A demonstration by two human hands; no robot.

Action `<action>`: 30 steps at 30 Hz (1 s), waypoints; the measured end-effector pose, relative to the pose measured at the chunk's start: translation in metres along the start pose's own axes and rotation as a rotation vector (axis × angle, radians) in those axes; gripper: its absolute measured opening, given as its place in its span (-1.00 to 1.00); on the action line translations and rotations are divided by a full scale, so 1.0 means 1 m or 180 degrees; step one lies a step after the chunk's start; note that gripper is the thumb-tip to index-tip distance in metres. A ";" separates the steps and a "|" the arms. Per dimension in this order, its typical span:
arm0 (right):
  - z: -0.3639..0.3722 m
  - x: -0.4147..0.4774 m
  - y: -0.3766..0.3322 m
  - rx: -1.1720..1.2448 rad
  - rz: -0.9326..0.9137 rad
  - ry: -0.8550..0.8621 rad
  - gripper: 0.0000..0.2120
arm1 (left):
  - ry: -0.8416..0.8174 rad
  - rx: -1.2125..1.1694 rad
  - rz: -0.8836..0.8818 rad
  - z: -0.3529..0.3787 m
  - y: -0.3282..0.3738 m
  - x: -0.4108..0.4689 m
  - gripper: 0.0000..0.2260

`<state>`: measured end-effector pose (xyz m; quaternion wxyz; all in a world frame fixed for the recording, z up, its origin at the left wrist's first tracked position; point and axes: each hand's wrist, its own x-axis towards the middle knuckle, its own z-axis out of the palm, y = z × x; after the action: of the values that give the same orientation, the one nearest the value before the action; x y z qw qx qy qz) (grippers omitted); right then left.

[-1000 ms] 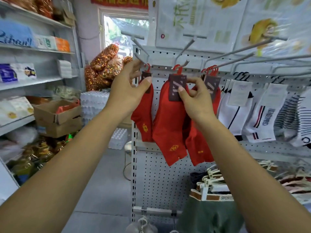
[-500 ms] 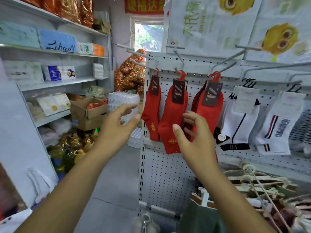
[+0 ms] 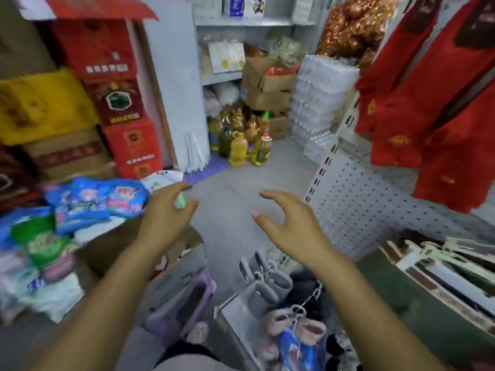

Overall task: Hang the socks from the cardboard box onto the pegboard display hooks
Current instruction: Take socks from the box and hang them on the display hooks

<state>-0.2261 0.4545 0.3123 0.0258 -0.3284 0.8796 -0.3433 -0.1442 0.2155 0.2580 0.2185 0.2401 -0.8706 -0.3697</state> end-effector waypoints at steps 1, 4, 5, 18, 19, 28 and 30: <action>0.018 -0.002 0.000 0.0019 -0.0045 -0.0179 -0.57 | 0.0028 0.0178 -0.0192 -0.007 -0.021 -0.015 -0.74; 0.066 -0.005 0.000 0.0071 -0.0170 -0.0705 -0.57 | 0.0157 0.0587 -0.0659 -0.026 -0.071 -0.061 -0.69; 0.081 -0.006 -0.001 0.0072 -0.0209 -0.0856 -0.58 | 0.0211 0.0672 -0.0800 -0.030 -0.084 -0.074 -0.67; 0.248 0.050 -0.001 -0.0012 0.0202 -0.2186 -0.68 | -0.0174 0.0831 -0.2576 -0.027 -0.232 -0.127 -0.61; 0.263 0.058 0.000 -0.0028 0.0285 -0.2243 -0.68 | -0.0194 0.0816 -0.2652 -0.025 -0.243 -0.123 -0.65; 0.412 0.143 0.010 -0.0062 0.1162 -0.2644 -0.75 | -0.0040 0.0142 -0.3259 0.001 -0.342 -0.071 -0.49; 0.440 0.155 0.020 -0.0052 0.1523 -0.2742 -0.77 | 0.0164 -0.0085 -0.3411 0.009 -0.357 -0.066 -0.50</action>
<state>-0.2395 0.1142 -0.0080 0.4627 -0.2295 0.8424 -0.1538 -0.0055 0.0398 -0.0283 0.0234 0.6570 -0.6156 -0.4345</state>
